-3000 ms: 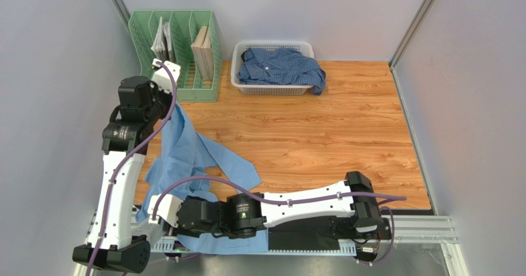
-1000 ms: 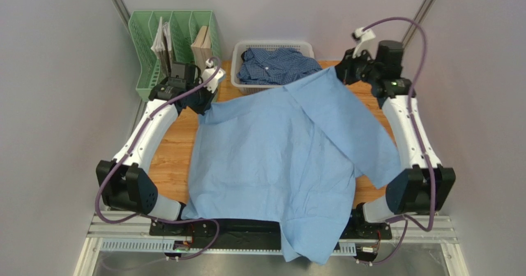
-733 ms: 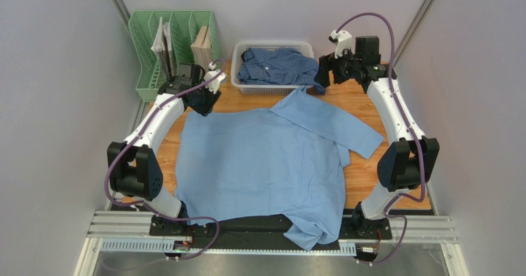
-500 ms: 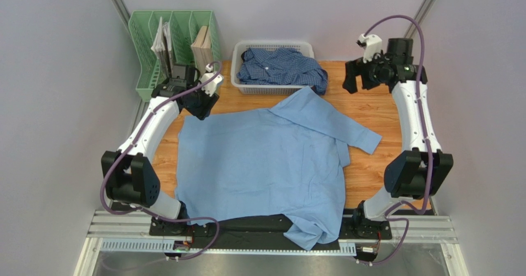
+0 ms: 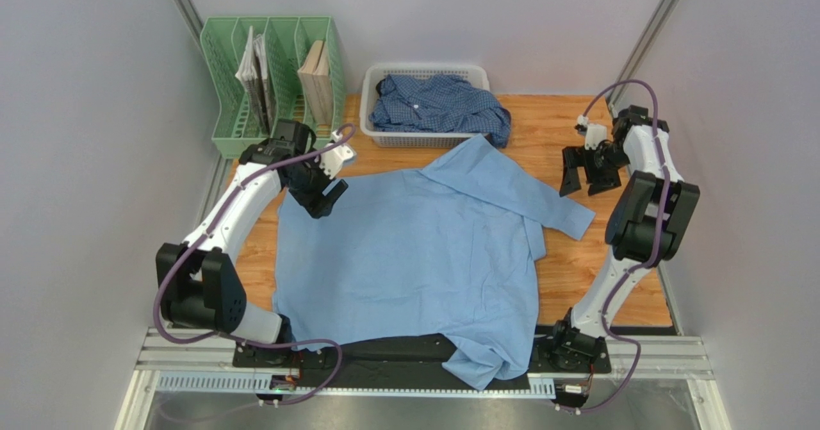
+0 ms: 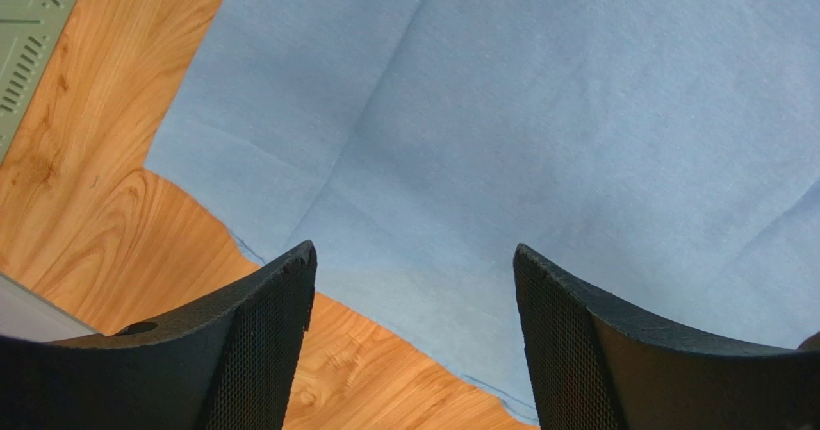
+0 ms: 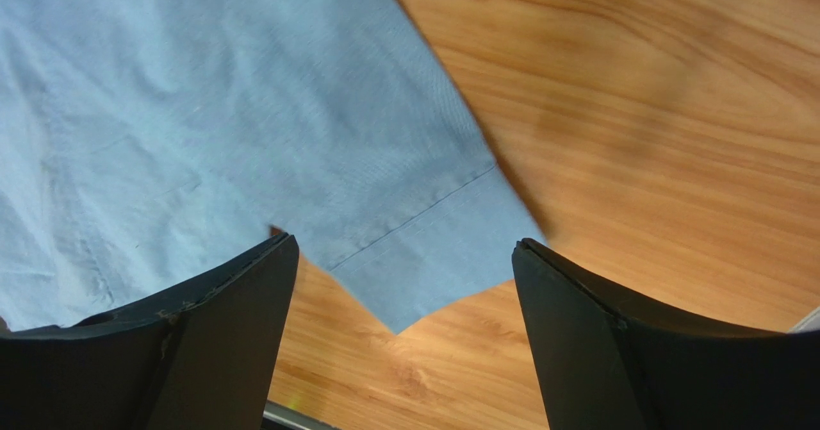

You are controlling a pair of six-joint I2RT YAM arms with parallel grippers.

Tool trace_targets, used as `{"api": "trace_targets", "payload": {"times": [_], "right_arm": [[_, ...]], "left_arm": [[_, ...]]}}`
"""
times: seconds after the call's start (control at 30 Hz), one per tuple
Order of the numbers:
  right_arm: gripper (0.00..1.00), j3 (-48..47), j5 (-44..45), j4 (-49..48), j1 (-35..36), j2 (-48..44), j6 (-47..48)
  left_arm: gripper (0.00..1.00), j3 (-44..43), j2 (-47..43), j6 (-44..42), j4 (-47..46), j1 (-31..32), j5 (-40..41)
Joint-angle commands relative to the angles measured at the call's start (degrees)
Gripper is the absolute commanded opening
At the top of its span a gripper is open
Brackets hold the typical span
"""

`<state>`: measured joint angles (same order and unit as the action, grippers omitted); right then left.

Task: Fold and stack the long sleeve shirts
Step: Flatten the shirt out

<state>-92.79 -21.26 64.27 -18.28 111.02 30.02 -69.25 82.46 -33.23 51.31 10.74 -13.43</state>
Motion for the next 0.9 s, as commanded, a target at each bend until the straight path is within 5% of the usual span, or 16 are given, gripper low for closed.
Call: {"api": "trace_targets", "payload": {"times": [0.0, 0.27, 0.33, 0.37, 0.47, 0.5, 0.77, 0.87], "right_arm": [[0.88, -7.13, -0.98, 0.07, -0.09, 5.6, -3.03], [0.88, -5.22, 1.92, -2.48, 0.44, 11.58, -4.45], [0.77, -4.15, 0.78, -1.78, 0.79, 11.59, -3.83], [0.71, -4.24, -2.01, -0.91, 0.79, 11.59, -3.57], [0.13, -6.77, -8.33, 4.1, 0.71, 11.59, -3.04], [0.03, -7.57, -10.02, 6.98, 0.53, 11.32, -3.04], [0.0, -15.39, -33.99, 18.16, -2.11, -0.26, -6.02], [0.0, -16.54, -36.75, 18.09, -2.11, -3.69, -8.48]], "left_arm": [[0.81, -5.96, 4.02, -4.38, 1.69, -3.62, -4.14], [0.8, -11.6, 10.44, -7.45, 0.82, -9.51, -3.54], [0.79, -11.52, 12.1, -8.77, -2.16, -10.12, -1.78], [0.78, -11.34, 12.55, -11.21, -2.96, -10.13, -1.51], [0.75, -10.99, 14.66, -15.88, -7.52, -10.22, -0.64], [0.74, -11.08, 15.27, -16.77, -8.93, -10.22, -0.46], [0.62, -18.45, 24.94, -28.72, -8.42, -10.39, -8.89], [0.6, -20.21, 27.49, -31.36, -8.33, -11.61, -9.16]]}}
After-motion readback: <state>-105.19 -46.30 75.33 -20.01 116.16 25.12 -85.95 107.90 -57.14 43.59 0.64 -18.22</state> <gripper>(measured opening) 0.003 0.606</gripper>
